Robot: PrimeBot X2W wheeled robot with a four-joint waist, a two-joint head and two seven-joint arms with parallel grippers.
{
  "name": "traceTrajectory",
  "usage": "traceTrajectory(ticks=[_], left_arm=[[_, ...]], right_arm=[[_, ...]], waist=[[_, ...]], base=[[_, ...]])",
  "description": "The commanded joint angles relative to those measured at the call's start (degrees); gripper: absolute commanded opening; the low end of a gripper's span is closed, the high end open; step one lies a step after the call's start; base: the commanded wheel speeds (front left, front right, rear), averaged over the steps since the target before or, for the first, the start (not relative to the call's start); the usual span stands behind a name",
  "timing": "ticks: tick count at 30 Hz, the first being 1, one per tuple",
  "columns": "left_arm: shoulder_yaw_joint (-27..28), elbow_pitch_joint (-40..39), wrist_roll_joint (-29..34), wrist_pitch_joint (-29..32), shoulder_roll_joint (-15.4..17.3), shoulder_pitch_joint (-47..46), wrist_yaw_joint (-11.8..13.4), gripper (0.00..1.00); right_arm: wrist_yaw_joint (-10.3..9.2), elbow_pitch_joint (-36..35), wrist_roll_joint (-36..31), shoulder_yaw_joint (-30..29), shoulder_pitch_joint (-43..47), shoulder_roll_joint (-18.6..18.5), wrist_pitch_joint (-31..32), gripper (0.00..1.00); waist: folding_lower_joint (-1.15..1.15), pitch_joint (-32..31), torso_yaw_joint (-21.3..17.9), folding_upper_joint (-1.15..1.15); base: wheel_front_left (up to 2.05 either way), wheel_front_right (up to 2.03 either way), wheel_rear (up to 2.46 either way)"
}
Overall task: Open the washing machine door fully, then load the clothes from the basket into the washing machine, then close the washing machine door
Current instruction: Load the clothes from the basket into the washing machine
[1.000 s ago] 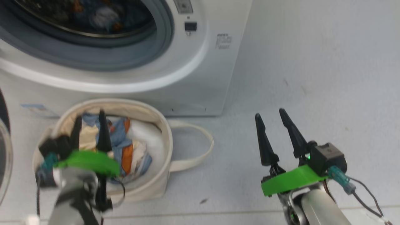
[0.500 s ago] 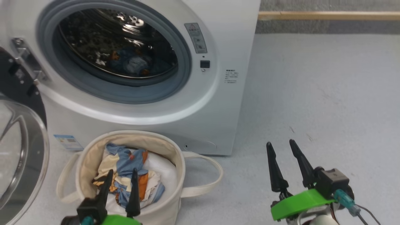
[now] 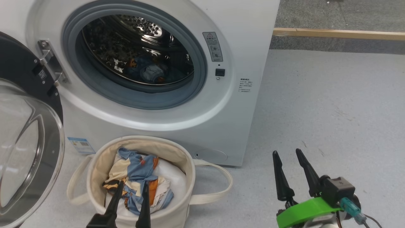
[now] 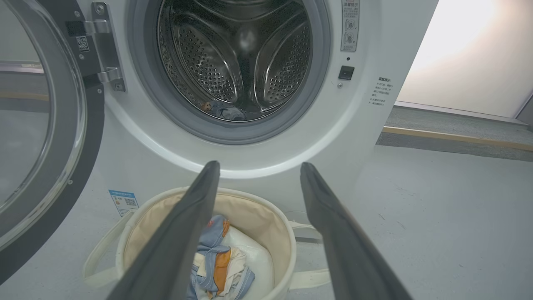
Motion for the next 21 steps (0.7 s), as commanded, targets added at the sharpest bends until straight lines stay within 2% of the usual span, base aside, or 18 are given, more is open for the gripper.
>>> traceTrajectory(ticks=[1, 21], left_arm=[[1.0, -2.4, -0.7, -0.3, 0.4, -2.1, 0.5, 1.0], [0.4, -4.7, -0.1, -0.3, 0.4, -2.6, 0.6, 1.0]], right_arm=[[0.01, -1.7, -0.1, 1.3, -1.0, 0.1, -0.3, 1.0], [0.01, -0.7, -0.3, 2.0, -0.6, 0.1, -0.3, 1.0]], waist=[[0.0, 0.1, 0.0, -0.01], [0.0, 0.4, -0.5, -0.01]], base=[[0.0, 0.0, 0.0], [0.0, 0.0, 0.0]])
